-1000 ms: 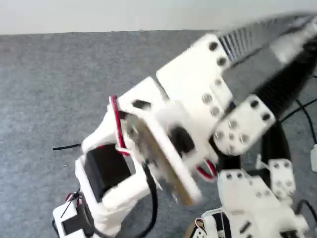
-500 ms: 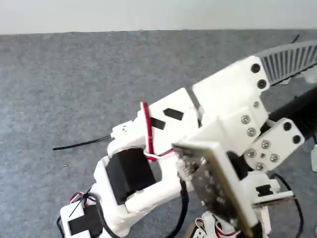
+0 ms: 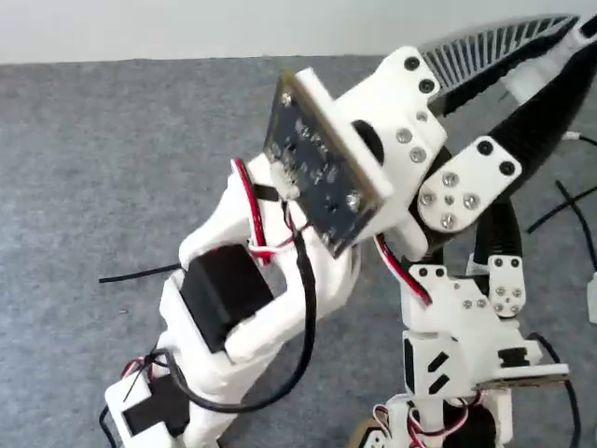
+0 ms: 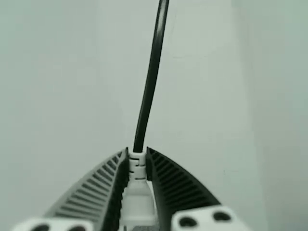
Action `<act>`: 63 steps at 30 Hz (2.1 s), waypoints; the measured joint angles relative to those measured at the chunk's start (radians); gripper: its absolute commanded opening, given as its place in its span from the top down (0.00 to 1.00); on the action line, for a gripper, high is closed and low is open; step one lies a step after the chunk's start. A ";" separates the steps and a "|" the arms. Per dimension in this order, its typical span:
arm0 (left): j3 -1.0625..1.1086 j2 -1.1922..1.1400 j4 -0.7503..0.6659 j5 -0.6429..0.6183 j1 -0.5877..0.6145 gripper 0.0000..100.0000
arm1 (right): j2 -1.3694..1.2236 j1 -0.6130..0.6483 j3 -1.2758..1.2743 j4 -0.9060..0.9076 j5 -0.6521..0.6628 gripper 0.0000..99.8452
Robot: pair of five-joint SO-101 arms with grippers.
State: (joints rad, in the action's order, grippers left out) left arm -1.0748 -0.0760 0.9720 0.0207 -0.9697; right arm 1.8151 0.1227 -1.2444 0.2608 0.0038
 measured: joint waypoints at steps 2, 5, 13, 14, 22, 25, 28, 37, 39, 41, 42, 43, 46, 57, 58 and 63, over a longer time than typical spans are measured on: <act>0.000 0.000 0.021 -0.002 0.009 0.99 | 0.000 -0.005 0.000 0.011 -0.005 0.84; 0.000 0.000 0.054 -0.003 0.008 0.99 | 0.000 -0.005 0.002 0.031 -0.008 0.84; -0.002 0.000 0.097 -0.003 0.008 0.99 | 0.002 -0.009 0.132 0.169 -0.011 0.84; -0.008 0.000 0.104 -0.003 0.008 0.99 | 0.002 -0.018 0.149 0.183 -0.011 0.84; -0.028 0.000 0.160 -0.020 0.008 0.99 | 0.002 -0.049 0.315 0.322 -0.011 0.84; -0.028 0.000 0.160 -0.043 0.008 0.99 | 0.002 -0.049 0.371 0.391 -0.011 0.84; -0.028 0.000 0.160 -0.055 0.008 0.99 | 0.002 -0.049 0.428 0.463 -0.011 0.84; -0.028 -0.002 0.236 -0.061 0.034 0.99 | 0.002 -0.052 0.505 0.523 -0.006 0.84; -0.023 -0.006 0.287 -0.061 0.068 0.99 | 0.002 -0.052 0.503 0.535 0.031 0.84; 0.002 -0.008 0.333 -0.061 0.109 0.99 | 0.002 -0.052 0.494 0.539 0.072 0.84; 0.015 -0.009 0.354 -0.061 0.129 0.99 | 0.003 -0.052 0.474 0.539 0.087 0.84; 0.023 -0.011 0.374 -0.061 0.143 0.99 | 0.003 -0.052 0.451 0.539 0.095 0.84; 0.025 -0.009 0.396 -0.061 0.149 0.99 | 0.003 -0.052 0.364 0.517 0.104 0.84; -0.086 0.032 0.396 -0.061 0.041 0.99 | 0.002 -0.057 -0.028 0.203 0.114 0.84; -0.086 0.032 0.396 -0.061 0.026 0.99 | 0.000 -0.057 -0.060 0.172 0.114 0.84; -0.086 0.032 0.427 -0.061 -0.106 0.99 | -0.015 -0.057 -0.133 0.074 0.114 0.84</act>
State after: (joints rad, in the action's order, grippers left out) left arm -1.1607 -0.0437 1.3986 -0.0407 -1.0756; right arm 1.7998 0.0660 -1.3779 0.3345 0.1174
